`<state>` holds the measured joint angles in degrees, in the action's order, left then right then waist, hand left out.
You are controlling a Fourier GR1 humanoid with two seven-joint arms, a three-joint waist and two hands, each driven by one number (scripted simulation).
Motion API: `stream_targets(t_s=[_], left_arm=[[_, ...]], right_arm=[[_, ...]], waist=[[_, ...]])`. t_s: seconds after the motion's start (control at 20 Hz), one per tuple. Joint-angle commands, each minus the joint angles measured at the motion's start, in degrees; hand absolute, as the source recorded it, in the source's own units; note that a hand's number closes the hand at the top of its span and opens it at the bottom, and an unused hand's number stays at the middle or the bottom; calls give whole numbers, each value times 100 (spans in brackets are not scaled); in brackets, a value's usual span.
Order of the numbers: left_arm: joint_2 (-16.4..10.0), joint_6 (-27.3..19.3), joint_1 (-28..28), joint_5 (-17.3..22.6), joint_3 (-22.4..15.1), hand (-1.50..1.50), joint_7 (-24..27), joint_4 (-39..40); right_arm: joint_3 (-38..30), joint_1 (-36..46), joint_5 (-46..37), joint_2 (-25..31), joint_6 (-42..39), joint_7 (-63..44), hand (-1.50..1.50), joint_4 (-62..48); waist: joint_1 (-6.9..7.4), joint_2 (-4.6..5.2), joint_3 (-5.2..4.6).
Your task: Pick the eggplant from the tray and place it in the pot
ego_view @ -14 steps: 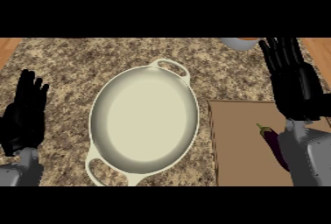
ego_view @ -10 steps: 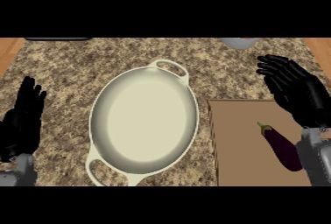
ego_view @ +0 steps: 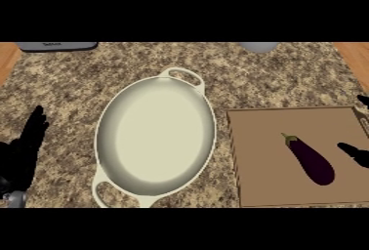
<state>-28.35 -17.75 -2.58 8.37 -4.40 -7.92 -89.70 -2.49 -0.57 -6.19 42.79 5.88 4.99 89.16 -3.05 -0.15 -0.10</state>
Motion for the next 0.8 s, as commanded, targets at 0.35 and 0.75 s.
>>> stream_targets(t_s=[0.35, 0.75], left_arm=[[63, 483, 232, -166, 94, 0, 268, 529], [125, 578, 369, -289, -56, 0, 126, 372]], right_arm=[[-605, -1001, -68, 1099, -1310, -428, -150, 997], [635, 203, -252, 1570, -2705, -2401, -150, 1111]], waist=[[239, 12, 1], [488, 62, -4]])
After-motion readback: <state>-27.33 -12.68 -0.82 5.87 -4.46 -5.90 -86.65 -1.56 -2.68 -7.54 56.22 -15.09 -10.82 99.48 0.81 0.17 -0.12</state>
